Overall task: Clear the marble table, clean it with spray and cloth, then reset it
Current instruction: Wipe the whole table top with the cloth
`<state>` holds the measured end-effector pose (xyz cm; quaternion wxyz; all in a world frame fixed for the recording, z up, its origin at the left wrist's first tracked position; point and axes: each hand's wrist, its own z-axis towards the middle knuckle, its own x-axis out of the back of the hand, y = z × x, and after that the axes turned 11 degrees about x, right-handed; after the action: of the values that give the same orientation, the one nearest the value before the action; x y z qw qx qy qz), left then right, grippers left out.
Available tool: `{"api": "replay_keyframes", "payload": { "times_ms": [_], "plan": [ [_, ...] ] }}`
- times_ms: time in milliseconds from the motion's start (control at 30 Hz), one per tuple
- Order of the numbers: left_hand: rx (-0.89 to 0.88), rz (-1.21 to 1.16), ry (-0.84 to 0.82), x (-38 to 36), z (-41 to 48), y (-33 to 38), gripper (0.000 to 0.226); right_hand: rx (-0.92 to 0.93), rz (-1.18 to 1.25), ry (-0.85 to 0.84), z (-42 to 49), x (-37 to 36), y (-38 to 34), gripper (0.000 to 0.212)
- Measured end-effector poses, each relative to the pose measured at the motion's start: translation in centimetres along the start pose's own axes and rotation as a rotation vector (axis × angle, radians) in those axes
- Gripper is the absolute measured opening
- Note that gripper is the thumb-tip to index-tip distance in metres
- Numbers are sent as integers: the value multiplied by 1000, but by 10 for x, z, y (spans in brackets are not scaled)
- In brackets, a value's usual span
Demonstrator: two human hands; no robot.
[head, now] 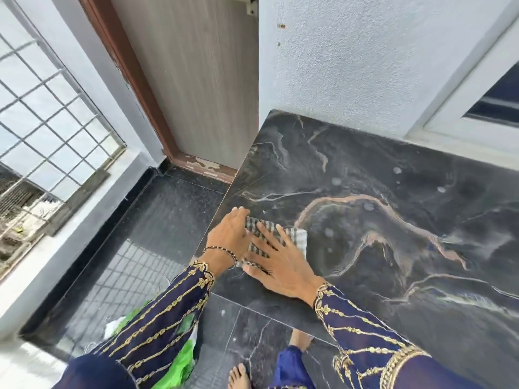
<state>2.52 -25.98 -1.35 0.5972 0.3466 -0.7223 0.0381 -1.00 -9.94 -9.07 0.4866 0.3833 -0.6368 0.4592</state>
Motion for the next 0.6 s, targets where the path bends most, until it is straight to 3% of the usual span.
{"api": "replay_keyframes", "payload": {
  "times_ms": [133, 300, 600],
  "plan": [
    [9, -16, 11, -2, -25, -12, 50, 136, -42, 13, -34, -8, -36, 51],
    [2, -14, -39, -7, -34, -8, 46, 174, -70, -23, -82, -9, -45, 53],
    [-69, -48, -65, -17, -2, 32, 31, 86, -19, -109, -102, 12, 24, 55]
  ]
}}
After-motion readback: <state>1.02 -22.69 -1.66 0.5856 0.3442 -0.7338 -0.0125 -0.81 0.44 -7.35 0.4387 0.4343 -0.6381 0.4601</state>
